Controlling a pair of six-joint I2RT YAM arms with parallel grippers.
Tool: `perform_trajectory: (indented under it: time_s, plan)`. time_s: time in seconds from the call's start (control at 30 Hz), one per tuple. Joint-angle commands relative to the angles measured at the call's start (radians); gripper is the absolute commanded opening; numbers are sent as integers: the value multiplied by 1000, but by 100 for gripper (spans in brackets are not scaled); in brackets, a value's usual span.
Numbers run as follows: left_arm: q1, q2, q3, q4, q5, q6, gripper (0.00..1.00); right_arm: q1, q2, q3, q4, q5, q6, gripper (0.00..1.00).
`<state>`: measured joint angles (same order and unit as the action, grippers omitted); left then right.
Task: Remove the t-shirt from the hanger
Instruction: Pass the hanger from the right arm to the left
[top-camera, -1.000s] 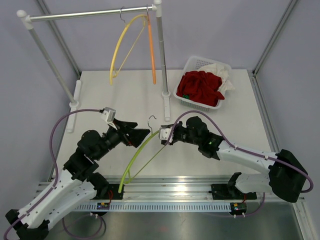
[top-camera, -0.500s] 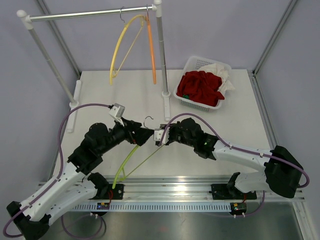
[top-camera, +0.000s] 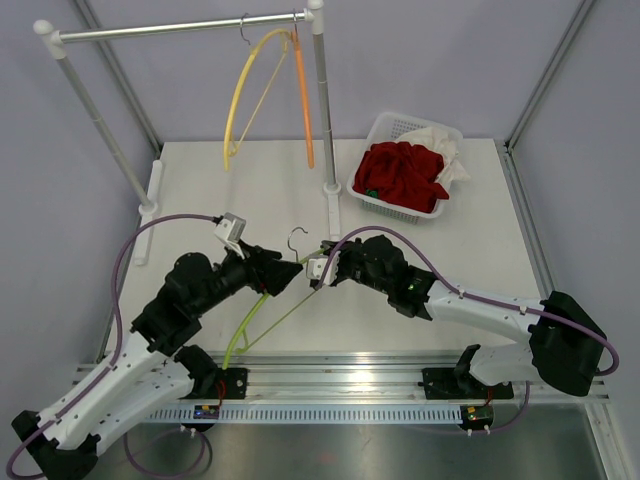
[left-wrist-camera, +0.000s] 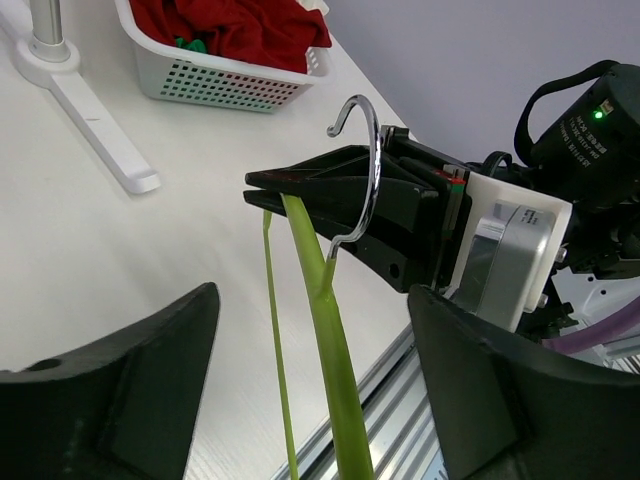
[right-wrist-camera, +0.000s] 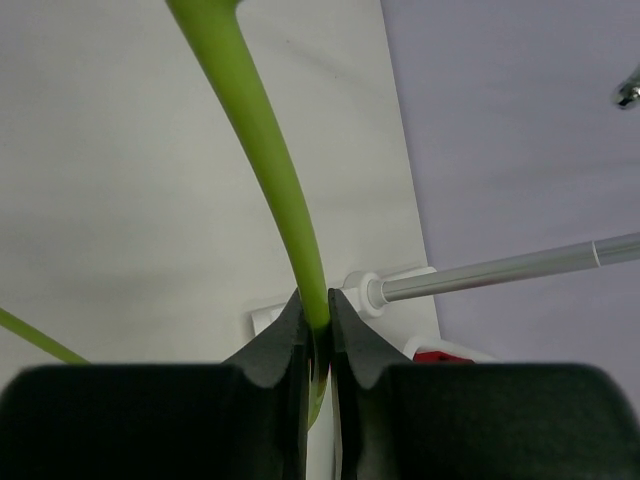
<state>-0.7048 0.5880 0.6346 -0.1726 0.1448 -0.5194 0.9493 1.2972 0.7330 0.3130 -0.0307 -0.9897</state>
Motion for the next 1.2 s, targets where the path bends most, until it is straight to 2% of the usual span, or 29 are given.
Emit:
perform_trajectory:
  time_s: [0.0, 0.27, 0.53, 0.67, 0.87, 0.97, 1.0, 1.07, 1.17]
  plan:
    - [1, 15, 3, 19, -13, 25, 74, 11, -27, 23, 69, 23, -9, 0]
    - [-27, 111, 43, -10, -77, 61, 63, 19, -3, 85, -26, 26, -9, 0]
    - [-45, 104, 53, -28, -140, 70, 50, 40, 14, 108, -57, 74, -18, 0]
    - [-51, 116, 59, -31, -136, 75, 38, 45, 19, 115, -64, 83, -20, 0]
    - [-67, 128, 65, -33, -140, 82, 41, 46, 43, 137, -74, 120, -20, 0]
    - [-76, 136, 70, -34, -140, 88, 40, 48, 53, 146, -77, 133, -18, 0]
    - [-81, 136, 73, -36, -140, 90, 35, 48, 53, 151, -78, 138, -20, 0]
    - [-85, 136, 76, -39, -142, 93, 33, 46, 54, 154, -77, 144, -18, 0]
    - [-90, 139, 77, -36, -140, 98, 23, 46, 57, 157, -69, 159, -15, 0]
